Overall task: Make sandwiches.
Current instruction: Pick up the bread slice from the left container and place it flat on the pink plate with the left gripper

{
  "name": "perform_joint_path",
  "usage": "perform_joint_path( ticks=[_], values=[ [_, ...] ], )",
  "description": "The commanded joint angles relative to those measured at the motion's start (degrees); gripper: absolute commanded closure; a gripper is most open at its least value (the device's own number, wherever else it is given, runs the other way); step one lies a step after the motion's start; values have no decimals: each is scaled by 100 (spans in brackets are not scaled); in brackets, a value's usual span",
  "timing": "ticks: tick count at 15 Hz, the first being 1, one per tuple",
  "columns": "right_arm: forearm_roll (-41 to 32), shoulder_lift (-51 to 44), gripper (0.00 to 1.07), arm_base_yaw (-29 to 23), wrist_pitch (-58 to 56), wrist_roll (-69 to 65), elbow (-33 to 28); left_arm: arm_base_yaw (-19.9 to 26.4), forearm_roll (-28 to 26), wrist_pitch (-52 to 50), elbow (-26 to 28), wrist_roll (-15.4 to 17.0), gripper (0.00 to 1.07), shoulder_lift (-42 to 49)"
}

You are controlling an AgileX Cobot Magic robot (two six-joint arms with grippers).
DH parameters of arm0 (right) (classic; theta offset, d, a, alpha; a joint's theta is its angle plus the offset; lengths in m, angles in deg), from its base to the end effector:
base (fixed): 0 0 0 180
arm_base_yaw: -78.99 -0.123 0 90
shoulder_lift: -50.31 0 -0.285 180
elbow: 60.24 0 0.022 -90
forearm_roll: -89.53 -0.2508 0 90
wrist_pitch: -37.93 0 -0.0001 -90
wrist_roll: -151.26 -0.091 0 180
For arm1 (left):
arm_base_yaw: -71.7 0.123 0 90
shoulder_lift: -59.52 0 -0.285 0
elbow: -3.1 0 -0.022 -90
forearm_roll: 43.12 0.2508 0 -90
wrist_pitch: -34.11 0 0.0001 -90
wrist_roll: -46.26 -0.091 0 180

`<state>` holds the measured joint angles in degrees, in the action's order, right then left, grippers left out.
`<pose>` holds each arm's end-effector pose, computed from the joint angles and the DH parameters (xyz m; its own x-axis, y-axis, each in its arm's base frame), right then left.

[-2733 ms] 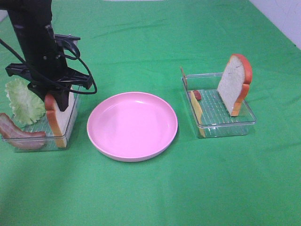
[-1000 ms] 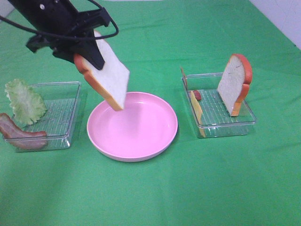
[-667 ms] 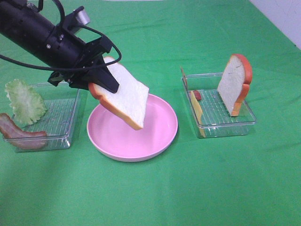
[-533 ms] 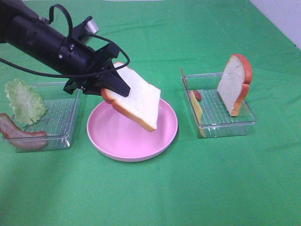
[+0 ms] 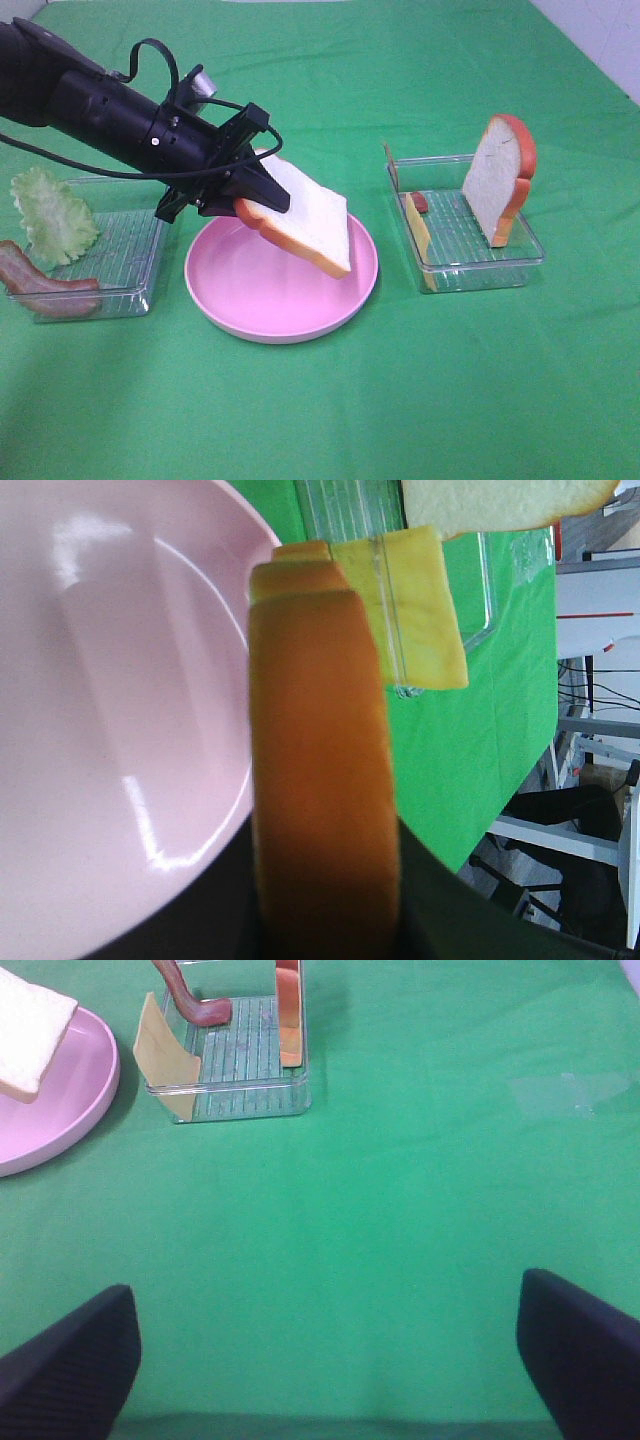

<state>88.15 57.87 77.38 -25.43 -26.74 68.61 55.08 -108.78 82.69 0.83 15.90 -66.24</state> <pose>-0.0026 0.0019 0.2612 -0.5294 -0.0390 -0.8475 -0.0591 0.9982 -0.0090 0.3728 -0.1762 0.1579 -0.9883 -0.0304 -0.1494 0.0922 0.6616 -0.7442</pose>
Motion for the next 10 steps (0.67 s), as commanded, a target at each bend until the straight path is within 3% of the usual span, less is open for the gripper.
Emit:
perform_joint_path(
  ticks=[1, 2, 10],
  values=[
    [0, -143, 9, 6, 23, 57, -11, -86, -34, -183, -40, 206, 107, -29],
    [0, -143, 9, 6, 23, 57, -11, -160, 155, -378, -40, 447, 107, -34],
    [0, -143, 9, 6, 23, 57, -11, -430, 246, -745, -40, 1054, 107, -57]
  ],
)
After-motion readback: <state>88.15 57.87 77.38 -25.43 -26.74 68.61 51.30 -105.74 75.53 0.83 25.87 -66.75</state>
